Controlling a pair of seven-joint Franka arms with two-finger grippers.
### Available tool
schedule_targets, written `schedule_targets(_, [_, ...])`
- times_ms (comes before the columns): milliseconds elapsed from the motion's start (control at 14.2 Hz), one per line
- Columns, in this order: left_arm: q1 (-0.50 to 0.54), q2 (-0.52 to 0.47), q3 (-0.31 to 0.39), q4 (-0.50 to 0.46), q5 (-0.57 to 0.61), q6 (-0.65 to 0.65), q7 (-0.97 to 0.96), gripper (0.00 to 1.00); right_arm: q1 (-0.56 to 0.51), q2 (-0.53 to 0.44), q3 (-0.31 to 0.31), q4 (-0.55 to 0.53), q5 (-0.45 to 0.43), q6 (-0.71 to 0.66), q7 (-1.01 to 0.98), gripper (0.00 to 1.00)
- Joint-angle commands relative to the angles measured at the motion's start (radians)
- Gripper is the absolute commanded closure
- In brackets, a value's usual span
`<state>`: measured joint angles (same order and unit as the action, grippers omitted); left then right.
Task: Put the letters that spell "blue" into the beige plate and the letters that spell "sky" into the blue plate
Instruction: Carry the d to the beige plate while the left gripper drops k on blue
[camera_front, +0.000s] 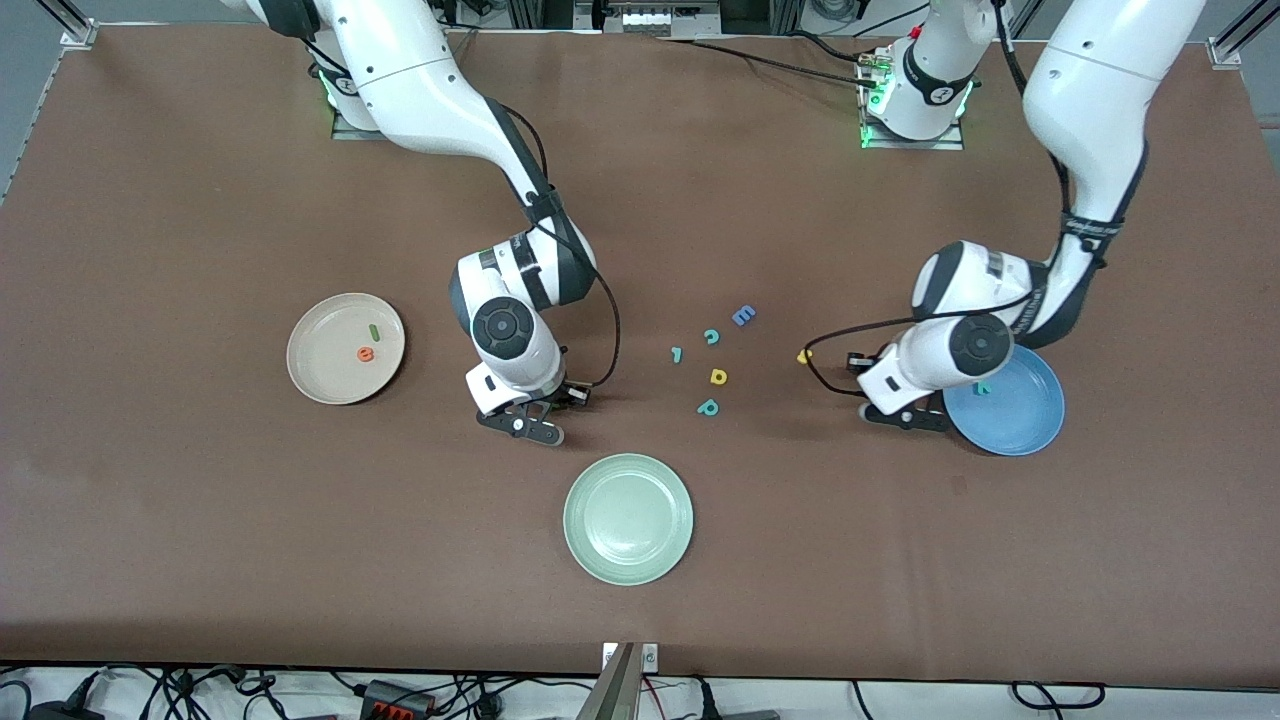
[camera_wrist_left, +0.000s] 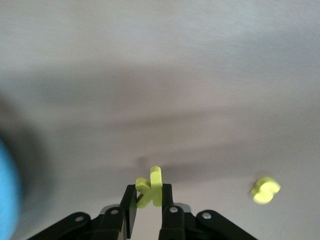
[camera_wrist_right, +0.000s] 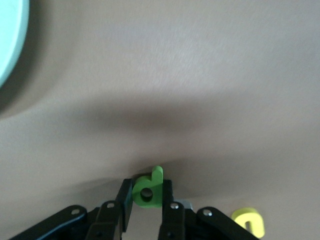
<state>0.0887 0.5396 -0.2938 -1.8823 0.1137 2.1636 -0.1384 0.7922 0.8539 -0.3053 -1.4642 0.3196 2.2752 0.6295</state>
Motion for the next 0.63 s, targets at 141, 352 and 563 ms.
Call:
schedule_targets(141, [0.094, -0.01, 0.002, 0.094, 0.026, -0.134, 0.141, 0.97, -0.028, -0.163, -0.093, -0.149, 0.003, -0.179, -0.243, 0.86])
schedule_targets(352, [0.15, 0.002, 0.002, 0.088, 0.026, -0.14, 0.175, 0.94, -0.027, -0.265, -0.185, -0.281, 0.001, -0.253, -0.382, 0.86])
schedule_targets(563, [0.184, 0.025, 0.001, 0.083, 0.027, -0.139, 0.18, 0.9, -0.024, -0.312, -0.286, -0.413, 0.001, -0.253, -0.523, 0.86])
